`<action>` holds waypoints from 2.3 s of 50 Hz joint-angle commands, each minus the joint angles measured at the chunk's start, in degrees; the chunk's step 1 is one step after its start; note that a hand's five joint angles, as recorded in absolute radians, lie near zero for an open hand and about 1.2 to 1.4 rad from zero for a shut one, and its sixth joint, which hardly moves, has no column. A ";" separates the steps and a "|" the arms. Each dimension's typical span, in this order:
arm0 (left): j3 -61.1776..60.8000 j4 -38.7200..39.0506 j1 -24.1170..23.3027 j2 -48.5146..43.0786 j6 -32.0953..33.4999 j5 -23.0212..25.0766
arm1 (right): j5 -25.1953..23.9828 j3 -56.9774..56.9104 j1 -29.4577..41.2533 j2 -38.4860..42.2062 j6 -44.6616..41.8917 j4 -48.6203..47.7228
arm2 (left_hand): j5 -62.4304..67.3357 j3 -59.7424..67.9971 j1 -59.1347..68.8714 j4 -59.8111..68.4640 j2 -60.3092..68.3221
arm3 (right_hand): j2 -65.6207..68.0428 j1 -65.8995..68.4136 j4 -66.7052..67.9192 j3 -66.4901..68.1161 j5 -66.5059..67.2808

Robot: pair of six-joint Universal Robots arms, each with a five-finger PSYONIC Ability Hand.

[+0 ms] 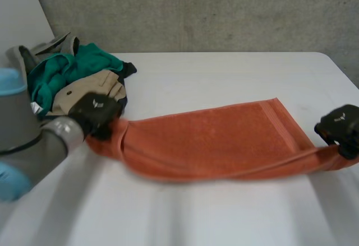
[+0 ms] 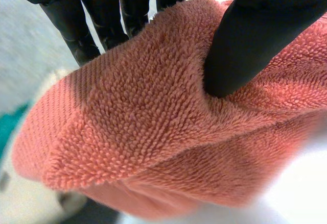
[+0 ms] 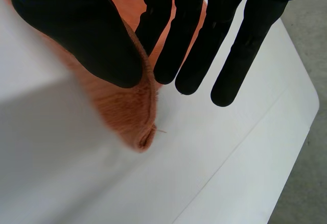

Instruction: Fold the laundry.

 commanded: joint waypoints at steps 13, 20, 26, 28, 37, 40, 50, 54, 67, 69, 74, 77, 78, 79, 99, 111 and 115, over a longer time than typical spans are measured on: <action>44.86 34.06 -7.25 -14.45 -7.34 -9.78 | 6.98 -26.71 6.98 5.05 22.01 -52.50 | 16.23 11.89 17.04 11.51 11.46 | 12.83 15.74 11.26 11.80 13.02; 35.56 33.01 -7.61 -13.22 -10.86 -10.93 | 6.45 -21.70 7.25 4.25 22.90 -50.14 | 16.23 11.89 17.04 11.51 11.46 | 12.83 15.74 11.26 11.80 13.02; 23.69 33.28 -8.04 -12.16 -11.13 -10.75 | 3.73 -13.88 6.90 4.25 22.99 -45.13 | 16.23 11.89 17.04 11.51 11.46 | 12.83 15.74 11.26 11.80 13.02; 19.21 33.19 -8.66 -12.16 -11.13 -10.75 | 2.33 -10.72 6.81 4.52 23.07 -42.58 | 16.23 11.89 17.04 11.51 11.46 | 12.83 15.74 11.26 11.80 13.02; 5.14 31.43 -9.89 -12.34 -10.43 -10.93 | 0.48 -0.70 6.28 8.03 22.28 -36.60 | 13.91 9.56 14.71 9.18 9.13 | 12.83 15.74 11.26 11.80 13.02; 0.66 28.54 -9.98 -11.72 -9.37 -10.93 | 0.30 1.85 5.40 8.56 21.67 -35.81 | 7.35 3.01 8.16 2.63 2.58 | 12.83 15.74 11.26 11.80 13.02; -5.24 15.63 -9.89 -2.16 -3.58 -10.84 | -1.37 5.55 3.64 8.38 19.56 -35.11 | -17.01 -21.35 -16.20 -21.73 -21.78 | 12.83 15.74 11.26 11.80 13.02; -3.75 11.85 -9.37 0.92 -2.61 -10.66 | -1.55 6.16 3.64 8.30 19.56 -35.11 | -24.93 -29.27 -24.12 -29.65 -29.70 | 12.83 15.74 11.26 11.80 13.02; 5.83 0.59 -9.01 -3.36 3.63 -10.66 | -1.99 7.84 3.73 8.38 19.56 -35.19 | -28.32 -32.67 -27.52 -33.05 -33.10 | 12.83 15.74 11.26 11.80 13.02; 5.75 -1.08 -8.84 -4.86 6.25 -10.66 | -2.07 8.19 3.64 8.38 19.47 -35.19 | -28.32 -32.67 -27.52 -33.05 -33.10 | 12.83 15.74 11.26 11.80 13.02; 3.38 -2.76 -7.61 -4.08 9.35 -10.75 | -2.95 8.36 3.20 8.47 19.30 -35.19 | -27.82 -32.17 -27.02 -32.55 -32.60 | 12.83 15.74 11.26 11.80 13.02; 0.49 -2.67 -6.47 0.56 9.18 -10.67 | -3.13 8.45 3.20 8.47 18.77 -35.19 | -27.48 -31.83 -26.68 -32.21 -32.26 | 12.83 15.74 11.26 11.80 13.02; -0.40 -2.67 -6.12 1.80 9.09 -10.66 | -3.13 8.45 3.12 8.47 18.68 -35.19 | -27.65 -31.99 -26.84 -32.37 -32.42 | 12.83 15.74 11.26 11.80 13.02; -1.45 -2.58 -5.76 3.03 9.09 -10.66 | -3.13 8.45 3.20 8.47 18.59 -35.19 | -27.65 -31.99 -26.84 -32.37 -32.42 | 12.83 15.74 11.26 11.80 13.02; -12.80 1.72 -6.90 6.83 0.21 -11.45 | -3.13 9.16 3.56 8.74 17.98 -35.19 | -28.15 -32.50 -27.35 -32.88 -32.93 | 12.83 15.74 11.26 11.80 13.02; -8.67 11.21 -6.82 -2.93 0.30 -16.02 | -3.22 9.77 3.64 8.74 17.98 -35.19 | -20.76 -25.11 -19.96 -25.49 -25.54 | 12.83 15.74 11.26 11.80 13.02; -7.18 11.92 -6.82 -5.30 0.47 -16.20 | -3.22 10.12 3.56 8.65 17.98 -35.19 | -4.32 -8.66 -3.51 -9.04 -9.09 | 12.83 15.74 11.26 11.80 13.02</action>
